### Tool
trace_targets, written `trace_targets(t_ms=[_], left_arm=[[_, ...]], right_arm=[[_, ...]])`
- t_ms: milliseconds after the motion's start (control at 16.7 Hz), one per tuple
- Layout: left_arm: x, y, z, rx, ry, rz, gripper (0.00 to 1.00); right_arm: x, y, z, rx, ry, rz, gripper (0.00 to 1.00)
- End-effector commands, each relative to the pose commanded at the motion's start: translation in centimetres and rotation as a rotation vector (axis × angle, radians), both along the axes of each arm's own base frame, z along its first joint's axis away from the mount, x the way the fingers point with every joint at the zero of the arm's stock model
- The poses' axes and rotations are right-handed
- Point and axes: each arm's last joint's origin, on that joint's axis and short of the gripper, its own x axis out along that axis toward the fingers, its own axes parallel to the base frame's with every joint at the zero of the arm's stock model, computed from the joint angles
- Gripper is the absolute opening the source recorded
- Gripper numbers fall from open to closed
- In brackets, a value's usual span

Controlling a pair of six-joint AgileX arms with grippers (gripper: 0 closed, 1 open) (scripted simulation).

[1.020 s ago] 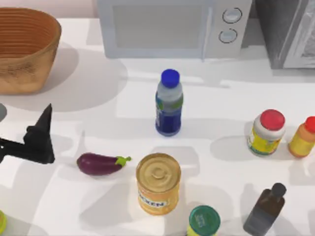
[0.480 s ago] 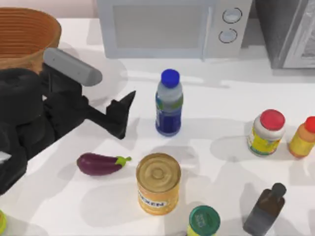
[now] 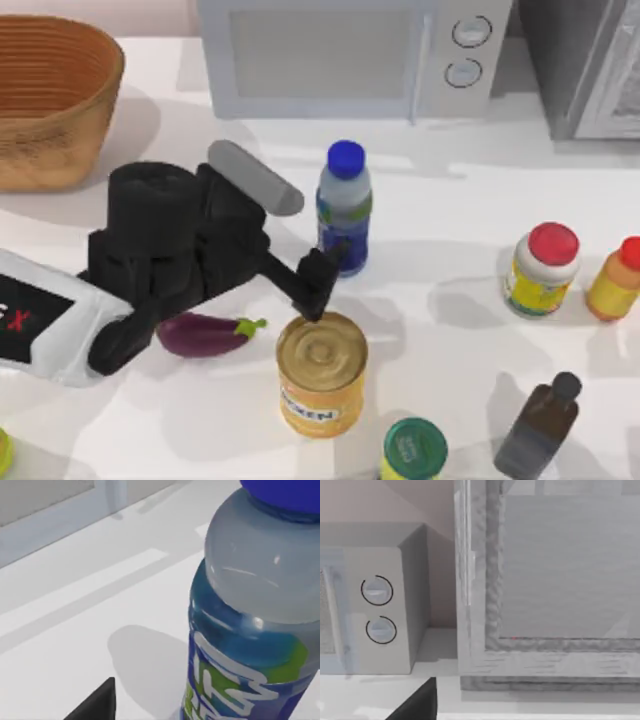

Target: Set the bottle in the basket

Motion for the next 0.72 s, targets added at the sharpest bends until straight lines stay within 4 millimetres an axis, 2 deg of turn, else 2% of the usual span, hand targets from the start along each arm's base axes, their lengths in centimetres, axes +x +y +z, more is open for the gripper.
trace_targets(t_ms=[120,420,720], left_arm=[[0.0,-0.2,-0.5,0.006,0.010,-0.008,1.00],[0.2,-0.1,-0.2,0.001,0.002,0.000,1.00],[1.9,-2.7,-0.9,-0.011,0.004,0.000,1.00]], right_arm=[[0.0,0.0,0.0,0.000,0.000,0.000,1.00],[0.0,0.0,0.0,0.000,0.000,0.000,1.00],[0.0,0.0,0.0,0.000,0.000,0.000,1.00]])
